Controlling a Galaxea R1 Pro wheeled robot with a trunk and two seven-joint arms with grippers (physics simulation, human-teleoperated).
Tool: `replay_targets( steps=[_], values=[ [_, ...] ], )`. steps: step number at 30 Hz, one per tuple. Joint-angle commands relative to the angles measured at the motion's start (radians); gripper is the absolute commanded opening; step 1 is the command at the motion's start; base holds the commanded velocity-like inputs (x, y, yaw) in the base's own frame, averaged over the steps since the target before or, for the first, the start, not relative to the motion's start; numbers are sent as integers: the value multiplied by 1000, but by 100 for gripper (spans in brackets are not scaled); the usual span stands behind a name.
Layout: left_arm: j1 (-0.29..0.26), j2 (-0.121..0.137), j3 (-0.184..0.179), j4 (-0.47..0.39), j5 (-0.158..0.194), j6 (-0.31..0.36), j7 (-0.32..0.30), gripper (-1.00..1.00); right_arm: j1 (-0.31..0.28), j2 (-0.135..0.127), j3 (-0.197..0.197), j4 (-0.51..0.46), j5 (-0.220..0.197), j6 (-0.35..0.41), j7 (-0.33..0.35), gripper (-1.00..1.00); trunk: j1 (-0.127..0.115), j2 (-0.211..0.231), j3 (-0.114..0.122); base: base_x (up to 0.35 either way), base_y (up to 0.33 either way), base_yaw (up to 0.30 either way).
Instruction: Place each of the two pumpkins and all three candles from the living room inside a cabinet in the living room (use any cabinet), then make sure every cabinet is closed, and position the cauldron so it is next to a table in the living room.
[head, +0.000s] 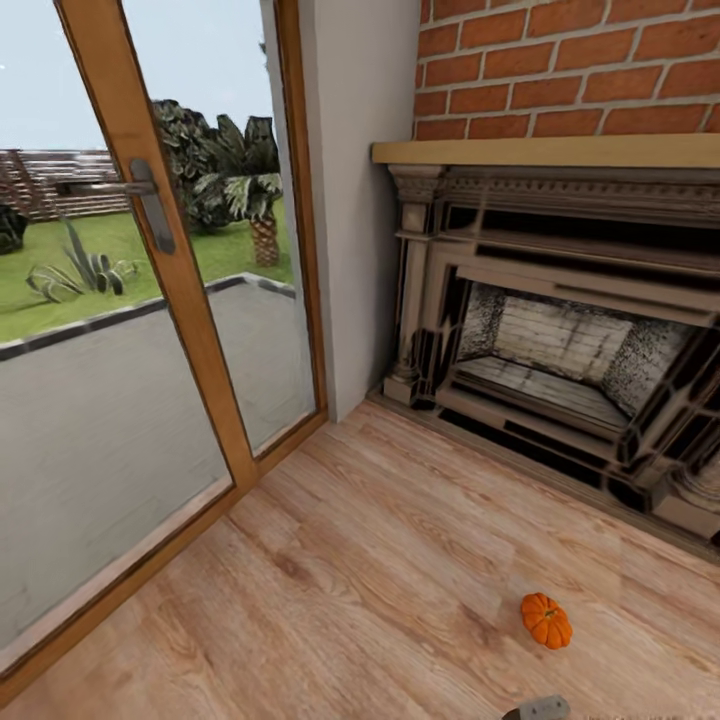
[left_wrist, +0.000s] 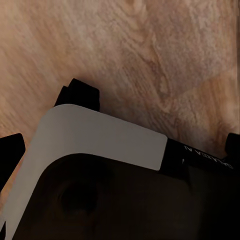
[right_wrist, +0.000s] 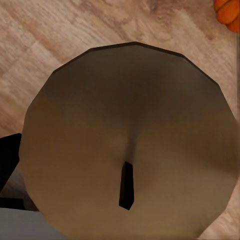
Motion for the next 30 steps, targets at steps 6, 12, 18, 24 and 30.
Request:
replay_targets(
  steps=[6, 12, 18, 24, 30],
  values=[
    [0, 0, 0, 0, 0, 0, 0, 100, 0, 0, -1, 0, -2, 0, -2, -100, 0, 0, 7, 0, 0, -235],
    [0, 0, 0, 0, 0, 0, 0, 100, 0, -1, -2, 0, -2, 0, -6, -100, 0, 0, 15, 0, 0, -215],
    [0, 1, 0, 0, 0, 0, 0, 100, 0, 0, -2, 0, -2, 1, -7, -100, 0, 0, 23, 0, 0, -203],
    [0, 1, 0, 0, 0, 0, 0, 100, 0, 1, -2, 0, -2, 9, -6, -100, 0, 0, 30, 0, 0, -208],
    [0, 1, 0, 0, 0, 0, 0, 100, 0, 1, -3, 0, -3, 10, -8, -100, 0, 0, 38, 0, 0, -222]
  ],
)
